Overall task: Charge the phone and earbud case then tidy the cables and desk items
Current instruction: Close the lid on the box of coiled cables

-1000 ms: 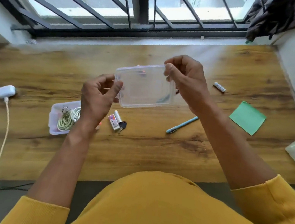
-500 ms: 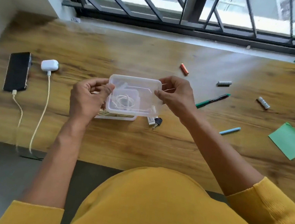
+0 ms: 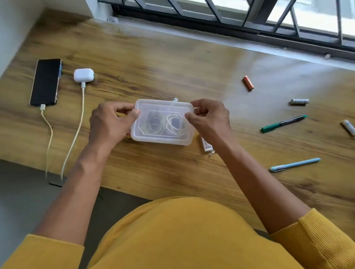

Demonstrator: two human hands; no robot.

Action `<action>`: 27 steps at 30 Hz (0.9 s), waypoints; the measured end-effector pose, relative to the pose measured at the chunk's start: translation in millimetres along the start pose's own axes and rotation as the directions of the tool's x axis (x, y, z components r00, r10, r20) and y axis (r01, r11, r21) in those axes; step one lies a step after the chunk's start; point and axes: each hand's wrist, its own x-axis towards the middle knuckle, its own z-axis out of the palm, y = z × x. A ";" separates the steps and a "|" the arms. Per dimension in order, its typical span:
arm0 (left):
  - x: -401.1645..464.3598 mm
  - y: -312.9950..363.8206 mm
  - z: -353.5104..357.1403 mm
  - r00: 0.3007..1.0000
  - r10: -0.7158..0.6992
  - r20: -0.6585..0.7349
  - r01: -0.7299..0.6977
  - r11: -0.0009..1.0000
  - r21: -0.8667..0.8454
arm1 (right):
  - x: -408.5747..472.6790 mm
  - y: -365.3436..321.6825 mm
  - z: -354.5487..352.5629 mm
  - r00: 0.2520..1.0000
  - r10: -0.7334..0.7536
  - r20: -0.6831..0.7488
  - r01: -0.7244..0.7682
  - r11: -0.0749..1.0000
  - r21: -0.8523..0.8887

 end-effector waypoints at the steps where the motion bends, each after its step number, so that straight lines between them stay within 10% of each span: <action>1: 0.1 -0.8 -0.6 1.000 0.002 -0.001 -0.002 1.000 0.016 | -0.5 -1.4 0.8 1.000 -0.003 -0.003 0.003 1.000 -0.016; 27: 5.2 -19.3 11.1 0.996 -0.032 0.078 0.037 0.998 -0.056 | 1.1 8.7 2.6 0.996 -0.085 0.029 0.090 0.962 -0.256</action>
